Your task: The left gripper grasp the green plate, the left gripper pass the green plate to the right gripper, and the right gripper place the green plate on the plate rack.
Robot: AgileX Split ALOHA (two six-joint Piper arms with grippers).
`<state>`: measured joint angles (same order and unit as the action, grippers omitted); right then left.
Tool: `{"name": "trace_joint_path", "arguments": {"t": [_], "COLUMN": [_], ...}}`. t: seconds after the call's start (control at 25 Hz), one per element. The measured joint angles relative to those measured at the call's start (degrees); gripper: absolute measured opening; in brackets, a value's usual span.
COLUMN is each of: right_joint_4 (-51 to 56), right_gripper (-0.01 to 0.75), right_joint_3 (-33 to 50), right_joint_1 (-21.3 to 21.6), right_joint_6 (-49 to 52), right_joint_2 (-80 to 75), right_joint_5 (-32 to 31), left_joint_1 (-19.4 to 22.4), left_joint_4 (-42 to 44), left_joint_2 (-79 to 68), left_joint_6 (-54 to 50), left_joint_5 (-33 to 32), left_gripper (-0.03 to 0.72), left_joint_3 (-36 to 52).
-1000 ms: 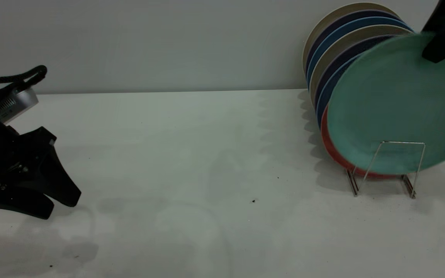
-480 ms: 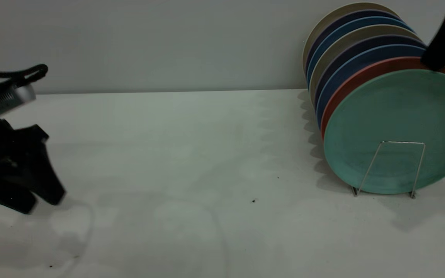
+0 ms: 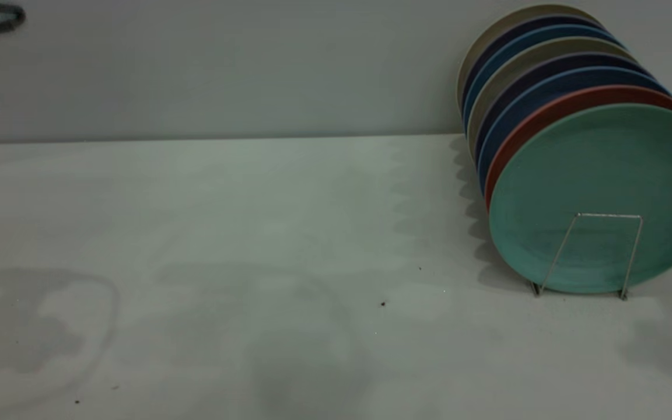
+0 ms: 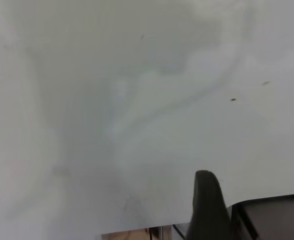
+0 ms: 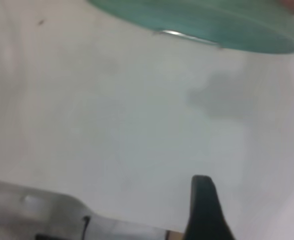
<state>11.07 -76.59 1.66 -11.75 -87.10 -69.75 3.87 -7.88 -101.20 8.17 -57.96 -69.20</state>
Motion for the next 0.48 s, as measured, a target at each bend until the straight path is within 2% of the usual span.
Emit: {"name": "trace_joint_path", "arguments": {"t": [0.24,0.48], "right_joint_4": [-3.5,-3.44], "right_gripper": [0.527,0.527], "right_joint_3": [5.86,17.6], "right_joint_1": [0.0,0.0], "right_joint_6": [3.7,3.22], "right_joint_2": [16.54,36.21], "right_joint_5": [-0.5,-1.32], "left_joint_1": [0.0,0.0], "left_joint_4": [-1.93,-4.31], "left_joint_2": [15.26,33.88], "left_joint_6": [2.58,4.96], "left_joint_5": [-2.22,-1.75], "left_gripper": [0.506,0.506], "left_joint_3": [1.5,11.43]}}
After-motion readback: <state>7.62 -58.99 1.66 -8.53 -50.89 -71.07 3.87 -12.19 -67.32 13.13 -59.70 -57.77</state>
